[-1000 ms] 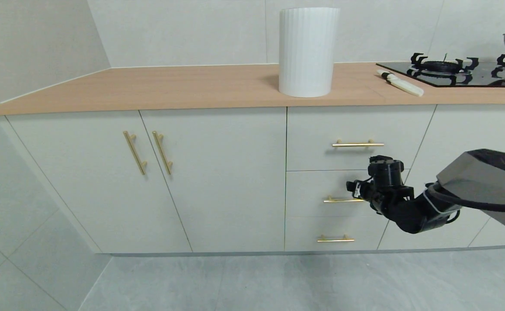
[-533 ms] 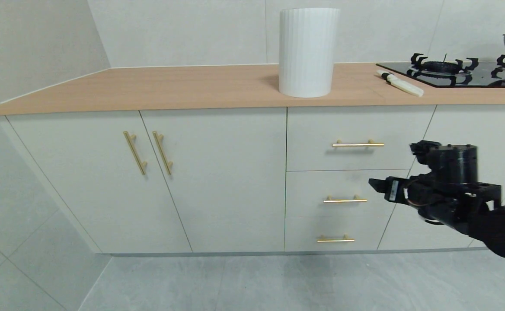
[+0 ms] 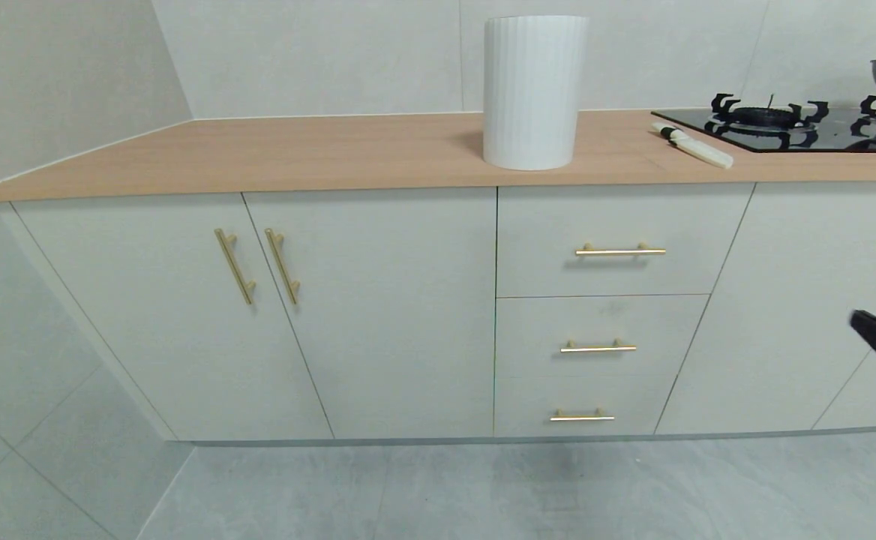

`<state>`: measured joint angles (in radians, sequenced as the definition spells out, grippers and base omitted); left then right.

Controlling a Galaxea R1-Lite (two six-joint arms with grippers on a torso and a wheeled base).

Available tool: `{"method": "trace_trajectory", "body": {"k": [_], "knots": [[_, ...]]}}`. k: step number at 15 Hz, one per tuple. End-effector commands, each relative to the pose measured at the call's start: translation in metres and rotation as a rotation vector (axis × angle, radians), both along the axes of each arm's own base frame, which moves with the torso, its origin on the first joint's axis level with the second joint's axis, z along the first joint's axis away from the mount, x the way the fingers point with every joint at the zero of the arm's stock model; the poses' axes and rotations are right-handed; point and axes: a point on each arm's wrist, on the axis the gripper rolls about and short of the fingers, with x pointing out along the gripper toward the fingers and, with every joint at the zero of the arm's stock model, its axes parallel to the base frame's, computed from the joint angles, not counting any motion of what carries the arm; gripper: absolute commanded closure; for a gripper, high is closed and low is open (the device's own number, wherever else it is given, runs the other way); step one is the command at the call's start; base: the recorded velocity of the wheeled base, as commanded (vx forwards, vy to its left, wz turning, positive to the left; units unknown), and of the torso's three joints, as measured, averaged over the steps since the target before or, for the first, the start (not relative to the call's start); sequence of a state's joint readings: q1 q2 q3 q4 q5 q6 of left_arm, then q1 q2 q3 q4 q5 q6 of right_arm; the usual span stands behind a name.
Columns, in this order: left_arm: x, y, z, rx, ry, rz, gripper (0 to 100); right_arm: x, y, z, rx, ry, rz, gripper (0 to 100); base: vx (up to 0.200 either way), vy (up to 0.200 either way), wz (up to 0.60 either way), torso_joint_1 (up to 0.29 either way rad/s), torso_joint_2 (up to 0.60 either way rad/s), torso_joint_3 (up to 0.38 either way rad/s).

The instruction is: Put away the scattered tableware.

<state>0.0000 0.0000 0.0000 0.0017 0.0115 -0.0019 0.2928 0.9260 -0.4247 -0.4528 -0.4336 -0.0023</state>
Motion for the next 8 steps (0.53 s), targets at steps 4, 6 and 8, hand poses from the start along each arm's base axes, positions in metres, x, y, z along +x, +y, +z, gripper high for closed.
{"method": "trace_trajectory", "body": {"k": [4, 6, 8], "knots": [[0.0, 0.0, 0.0, 0.0, 0.0, 0.001, 0, -0.146, -0.035, -0.034, -0.133, -0.179, -0.191, 0, 0.0, 0.0, 0.0, 0.0, 0.0, 0.0], [0.0, 0.0, 0.0, -0.001, 0.0, 0.001, 0, -0.163, -0.034, -0.049, -0.145, -0.192, -0.24, 0, 0.0, 0.0, 0.0, 0.0, 0.0, 0.0], [0.0, 0.0, 0.0, -0.001, 0.0, 0.001, 0, -0.172, -0.032, -0.061, -0.15, -0.188, -0.274, 0, 0.0, 0.0, 0.0, 0.0, 0.0, 0.0]]}}
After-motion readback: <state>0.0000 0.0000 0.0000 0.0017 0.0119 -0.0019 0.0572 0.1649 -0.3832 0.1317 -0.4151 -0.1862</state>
